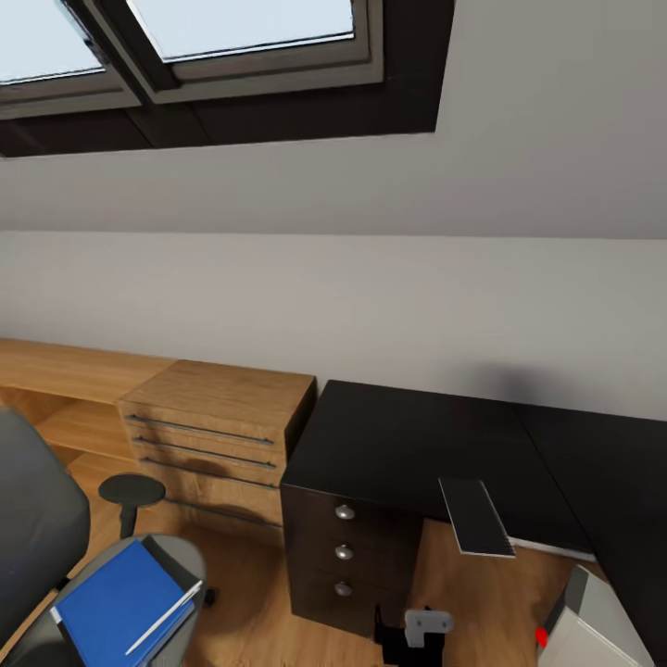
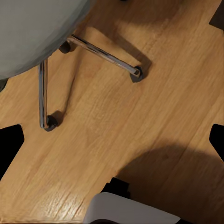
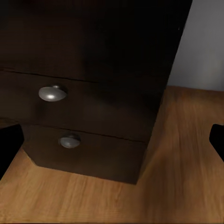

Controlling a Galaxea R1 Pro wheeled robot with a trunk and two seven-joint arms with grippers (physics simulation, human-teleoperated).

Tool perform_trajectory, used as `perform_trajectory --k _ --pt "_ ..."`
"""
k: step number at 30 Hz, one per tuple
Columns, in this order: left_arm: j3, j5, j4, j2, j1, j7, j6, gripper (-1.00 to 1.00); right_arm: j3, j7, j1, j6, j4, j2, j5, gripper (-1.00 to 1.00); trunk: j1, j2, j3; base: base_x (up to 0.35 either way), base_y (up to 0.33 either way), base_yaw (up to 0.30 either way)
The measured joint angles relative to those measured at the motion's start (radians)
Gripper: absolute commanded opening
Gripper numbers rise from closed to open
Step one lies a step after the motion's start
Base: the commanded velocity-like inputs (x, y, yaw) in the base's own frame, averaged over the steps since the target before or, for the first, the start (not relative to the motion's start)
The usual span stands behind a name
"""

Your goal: In the bedroom, organize the workspace by keeping the computer under the desk, ensuring the monitor is on the desk, placing the keyboard on the desk next to the monitor, placing the mouse on the desk next to the keyboard, moving the folder from the swivel chair onto the desk next to the mouse, stacking the notebook on top of the folder with the pen on top of the notebook, and positioning the swivel chair next to the desk.

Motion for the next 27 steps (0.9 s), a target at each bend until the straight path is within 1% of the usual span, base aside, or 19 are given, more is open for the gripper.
perform_trajectory --k 12,27 --pt "0.0 0.001 0.0 0.0 0.0 -0.014 0.0 1.0 -0.002 0.0 0.0 0.0 0.0 0.0 0.0 1.0 0.0 0.0 -0.006 -0.256 0.198 0.272" --pt "0.0 0.001 0.0 0.0 0.0 -0.014 0.0 1.0 0.0 0.0 0.0 0.0 0.002 0.0 0.0 1.0 0.0 0.0 -0.018 -0.167 0.118 0.266"
